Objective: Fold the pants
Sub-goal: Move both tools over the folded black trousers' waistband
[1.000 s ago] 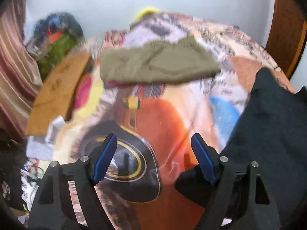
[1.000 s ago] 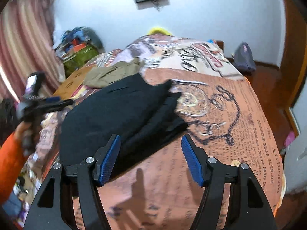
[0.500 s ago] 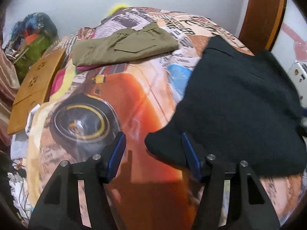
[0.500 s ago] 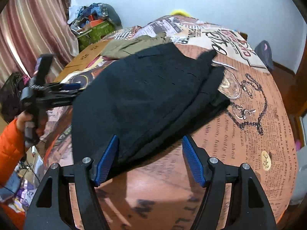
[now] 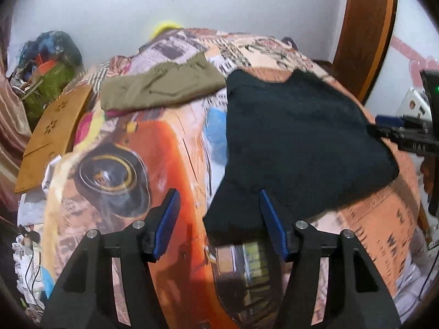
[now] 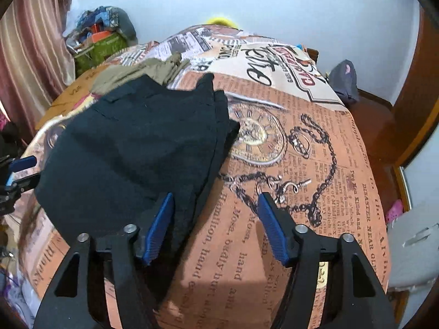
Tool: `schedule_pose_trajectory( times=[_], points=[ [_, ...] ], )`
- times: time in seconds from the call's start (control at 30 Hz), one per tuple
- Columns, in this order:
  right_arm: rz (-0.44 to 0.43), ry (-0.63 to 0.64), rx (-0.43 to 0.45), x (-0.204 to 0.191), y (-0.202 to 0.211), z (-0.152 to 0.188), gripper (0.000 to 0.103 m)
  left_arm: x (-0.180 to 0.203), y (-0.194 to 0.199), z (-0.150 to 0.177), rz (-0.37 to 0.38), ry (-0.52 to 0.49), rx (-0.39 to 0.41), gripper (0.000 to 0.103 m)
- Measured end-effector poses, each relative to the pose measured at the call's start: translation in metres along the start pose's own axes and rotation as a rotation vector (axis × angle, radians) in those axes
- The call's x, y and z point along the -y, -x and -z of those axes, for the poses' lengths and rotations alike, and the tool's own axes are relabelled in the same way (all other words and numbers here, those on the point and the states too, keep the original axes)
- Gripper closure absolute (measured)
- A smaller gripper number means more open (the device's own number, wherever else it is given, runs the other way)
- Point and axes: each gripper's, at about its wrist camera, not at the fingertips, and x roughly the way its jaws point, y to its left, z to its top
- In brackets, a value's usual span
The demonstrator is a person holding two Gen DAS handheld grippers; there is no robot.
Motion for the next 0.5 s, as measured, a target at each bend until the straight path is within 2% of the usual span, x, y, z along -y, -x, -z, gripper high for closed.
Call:
schedule_pose_trajectory(
  times=[0.23,0.3,0.4,0.47,0.5],
  points=[
    [-0.073,0.014,0.091,-0.017,0.011,-0.027,0.044,-0.004,0.001,-0.064,0.046,0.046,0.046,0.042],
    [-0.079,0.039,0.093,-0.024,0.002,-0.035,0.044,0.008,-0.01,-0.08,0.089,0.025,0.041,0.038],
    [-0.072,0.104,0.052,-0.04,-0.024,-0.041,0.044,0.029,-0.035,-0.092,0.107,-0.039,0.012,0.037],
    [-0.055,0.142,0.024,-0.044,-0.038,-0.039,0.046,0.04,-0.057,-0.093,0.085,-0.093,-0.018,0.037],
    [-0.048,0.158,0.015,-0.045,-0.044,-0.037,0.046,0.041,-0.069,-0.093,0.039,-0.108,-0.035,0.037]
  ],
)
